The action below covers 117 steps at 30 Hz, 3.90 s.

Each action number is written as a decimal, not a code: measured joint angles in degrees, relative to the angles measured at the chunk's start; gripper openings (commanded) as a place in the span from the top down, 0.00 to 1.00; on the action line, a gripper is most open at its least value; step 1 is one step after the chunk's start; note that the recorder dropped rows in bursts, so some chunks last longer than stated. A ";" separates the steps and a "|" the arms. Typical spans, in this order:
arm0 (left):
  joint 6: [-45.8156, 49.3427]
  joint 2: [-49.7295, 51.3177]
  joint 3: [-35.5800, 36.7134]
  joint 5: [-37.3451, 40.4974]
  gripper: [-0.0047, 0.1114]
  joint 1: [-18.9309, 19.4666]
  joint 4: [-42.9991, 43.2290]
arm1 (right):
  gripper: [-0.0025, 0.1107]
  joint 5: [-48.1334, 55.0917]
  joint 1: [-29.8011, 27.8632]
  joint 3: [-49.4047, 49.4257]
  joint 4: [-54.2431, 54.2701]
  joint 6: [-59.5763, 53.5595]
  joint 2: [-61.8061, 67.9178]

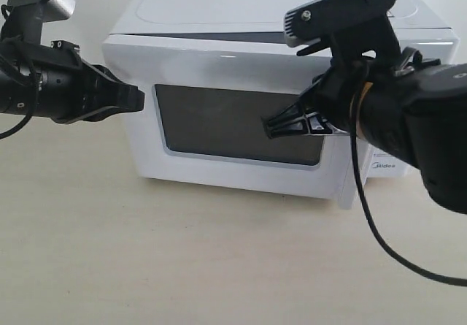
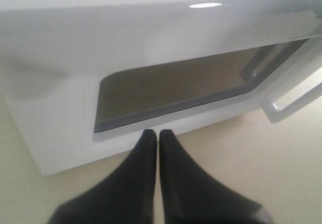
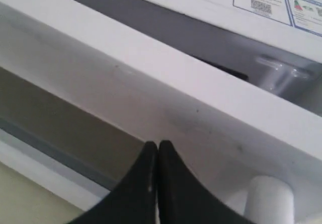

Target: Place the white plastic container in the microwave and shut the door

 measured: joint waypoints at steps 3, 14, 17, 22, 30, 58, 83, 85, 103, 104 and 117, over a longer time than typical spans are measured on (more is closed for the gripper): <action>0.00 0.00 0.00 0.00 0.92 0.00 0.00 | 0.98 1.23 0.00 -1.42 -1.09 1.59 1.10; 0.00 0.00 0.00 0.00 0.92 0.00 0.00 | 0.98 4.72 -0.33 -2.42 -3.87 3.05 1.43; 0.00 0.00 0.00 0.24 0.92 0.00 0.00 | 0.98 2.70 -2.54 -2.42 -4.11 3.05 1.43; 0.00 0.00 0.00 0.42 0.92 0.00 0.00 | 0.98 0.65 -5.36 -2.42 -4.11 3.75 1.43; 0.00 0.00 0.00 0.42 0.92 0.00 0.00 | 0.98 -0.51 -5.95 -2.42 -4.11 3.73 1.43; 0.00 0.00 0.00 0.42 0.92 0.00 0.00 | 0.98 -3.00 -8.43 -5.57 -5.02 3.09 2.84; 0.00 0.00 0.00 0.42 0.92 0.00 -0.19 | 0.98 -1.87 -3.99 -2.70 1.65 -3.42 -4.56; 0.00 0.00 0.00 0.42 0.92 0.00 -0.19 | 0.98 -1.76 -0.82 -0.57 1.91 -4.47 -7.38; 0.00 0.00 0.00 -0.31 0.92 0.00 -0.23 | 0.98 -4.43 6.87 2.04 2.97 -5.59 -21.06; 0.00 0.00 0.00 -0.58 0.92 0.00 -0.23 | 0.98 -4.18 6.87 2.04 2.97 -5.90 -22.18; 0.00 0.00 0.00 -0.80 0.92 0.00 -0.23 | 0.98 -41.61 -33.81 18.66 3.63 -1.06 -52.44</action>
